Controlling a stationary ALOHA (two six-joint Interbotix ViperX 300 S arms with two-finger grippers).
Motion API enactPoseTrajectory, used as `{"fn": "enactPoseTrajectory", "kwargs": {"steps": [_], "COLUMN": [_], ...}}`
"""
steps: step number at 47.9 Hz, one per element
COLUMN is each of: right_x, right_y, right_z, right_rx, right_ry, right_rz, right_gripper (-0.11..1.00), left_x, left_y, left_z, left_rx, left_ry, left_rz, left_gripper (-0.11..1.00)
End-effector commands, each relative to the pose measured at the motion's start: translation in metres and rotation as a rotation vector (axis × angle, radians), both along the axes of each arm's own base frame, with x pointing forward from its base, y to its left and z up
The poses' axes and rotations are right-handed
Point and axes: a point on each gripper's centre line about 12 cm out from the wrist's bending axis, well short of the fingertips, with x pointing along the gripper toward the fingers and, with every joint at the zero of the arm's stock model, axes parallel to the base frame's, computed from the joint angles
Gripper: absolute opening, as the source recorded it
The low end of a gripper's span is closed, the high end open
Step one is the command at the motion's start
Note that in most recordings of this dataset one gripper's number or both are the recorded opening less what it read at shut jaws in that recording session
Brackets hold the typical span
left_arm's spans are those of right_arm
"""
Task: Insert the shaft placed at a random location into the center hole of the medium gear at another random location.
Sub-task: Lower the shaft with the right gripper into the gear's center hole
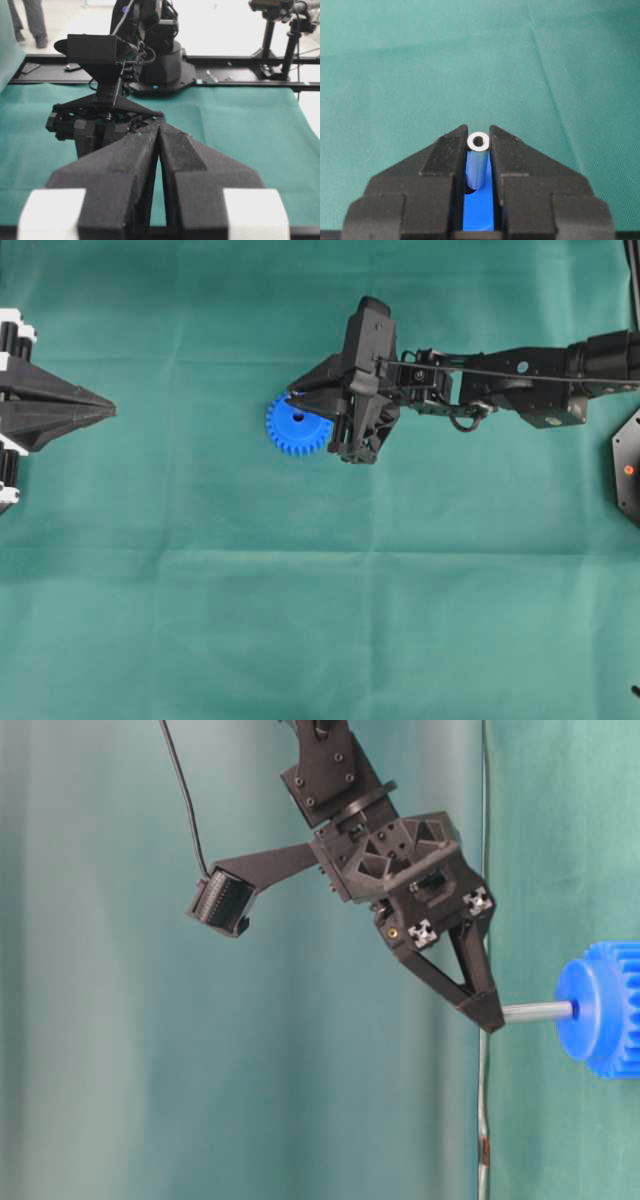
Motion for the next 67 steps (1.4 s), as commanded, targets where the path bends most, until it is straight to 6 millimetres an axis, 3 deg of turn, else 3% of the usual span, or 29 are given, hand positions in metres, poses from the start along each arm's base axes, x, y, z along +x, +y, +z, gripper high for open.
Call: {"fn": "enactPoseTrajectory", "kwargs": {"steps": [1, 23, 38, 54, 67], "right_x": [0.004, 0.0, 0.001, 0.006, 0.006], "right_y": [0.0, 0.001, 0.006, 0.007, 0.007], "right_z": [0.011, 0.039, 0.036, 0.014, 0.009], "right_rx": [0.006, -0.004, 0.0, 0.01, 0.015], "right_ry": [-0.035, -0.092, -0.081, -0.035, -0.033], "right_rz": [-0.005, -0.001, 0.01, 0.009, 0.003], "right_gripper": [0.14, 0.14, 0.14, 0.14, 0.14], "left_x": [0.003, 0.003, 0.003, 0.003, 0.003], "left_y": [0.0, 0.0, 0.0, 0.0, 0.0], "left_z": [0.008, 0.008, 0.008, 0.008, 0.008], "left_rx": [0.0, 0.0, 0.0, 0.0, 0.0], "left_ry": [-0.018, -0.018, -0.017, -0.018, -0.02], "left_rz": [-0.002, -0.002, -0.002, -0.002, -0.002], "left_gripper": [0.0, 0.0, 0.0, 0.0, 0.0]}}
